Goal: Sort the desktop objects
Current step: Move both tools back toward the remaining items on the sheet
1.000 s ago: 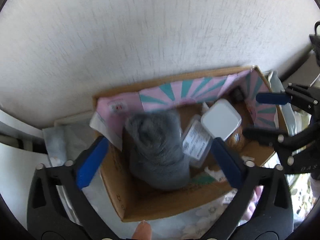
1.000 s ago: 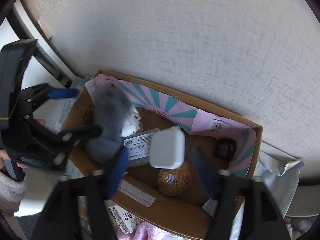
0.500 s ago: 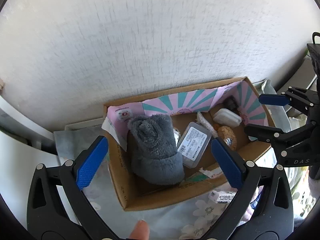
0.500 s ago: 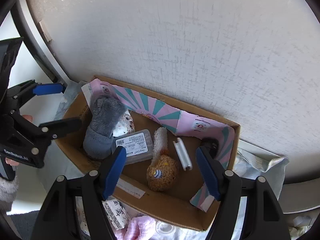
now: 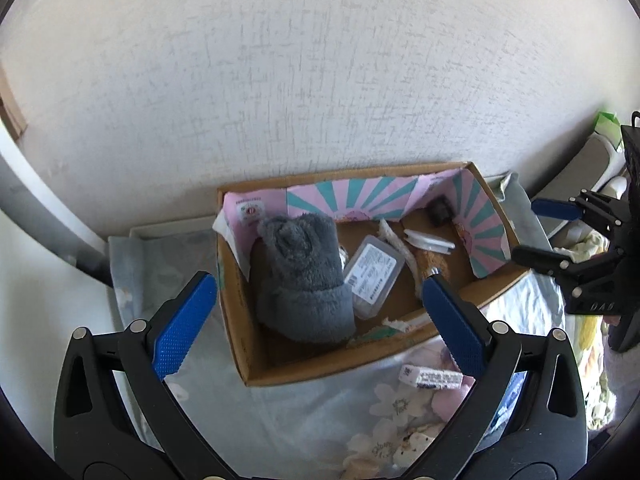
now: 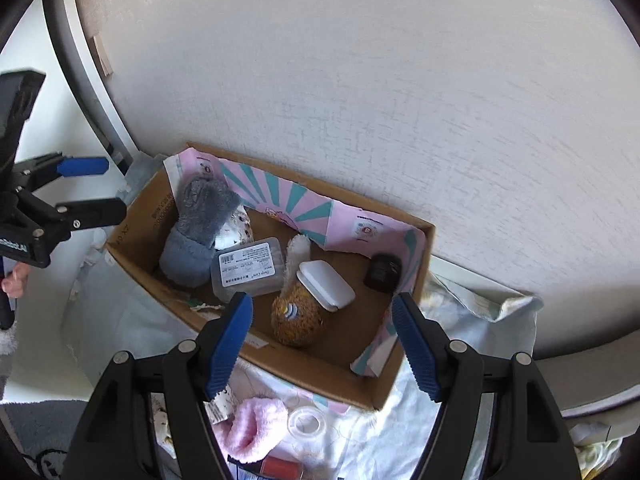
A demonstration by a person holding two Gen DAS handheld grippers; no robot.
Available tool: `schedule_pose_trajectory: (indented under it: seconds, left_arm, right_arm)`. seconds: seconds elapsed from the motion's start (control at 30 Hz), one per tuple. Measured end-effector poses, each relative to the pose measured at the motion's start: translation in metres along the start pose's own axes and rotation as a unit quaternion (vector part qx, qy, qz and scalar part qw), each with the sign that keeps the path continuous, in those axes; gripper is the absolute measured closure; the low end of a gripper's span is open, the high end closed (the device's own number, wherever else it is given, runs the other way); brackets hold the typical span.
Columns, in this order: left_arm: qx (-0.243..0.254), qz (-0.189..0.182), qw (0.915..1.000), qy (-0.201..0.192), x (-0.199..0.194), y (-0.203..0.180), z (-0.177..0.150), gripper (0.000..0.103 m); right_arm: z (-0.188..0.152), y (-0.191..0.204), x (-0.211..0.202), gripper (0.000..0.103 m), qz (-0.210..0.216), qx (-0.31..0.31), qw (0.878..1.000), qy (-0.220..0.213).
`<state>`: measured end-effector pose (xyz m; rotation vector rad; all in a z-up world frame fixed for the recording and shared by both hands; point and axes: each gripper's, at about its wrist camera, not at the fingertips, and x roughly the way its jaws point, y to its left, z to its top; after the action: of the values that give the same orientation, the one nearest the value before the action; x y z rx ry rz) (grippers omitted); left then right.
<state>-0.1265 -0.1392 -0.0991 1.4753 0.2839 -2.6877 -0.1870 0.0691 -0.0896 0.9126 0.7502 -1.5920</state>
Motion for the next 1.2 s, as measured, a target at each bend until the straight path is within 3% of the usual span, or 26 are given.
schedule_pose_trajectory:
  seconds: [0.4, 0.8, 1.2]
  left_arm:
    - [0.008, 0.0, 0.9999, -0.015, -0.03, -0.003, -0.031, 0.002]
    - [-0.003, 0.006, 0.9998, -0.02, -0.052, 0.002, -0.066, 0.002]
    - [-0.003, -0.002, 0.9998, 0.019, -0.042, -0.004, -0.139, 0.006]
  right_arm:
    - [-0.037, -0.031, -0.03, 0.035, 0.015, 0.071, 0.997, -0.009]
    - [-0.083, -0.031, -0.04, 0.035, -0.005, 0.05, 0.999, 0.009]
    - [-0.14, -0.018, -0.016, 0.035, 0.029, 0.067, 0.996, 0.053]
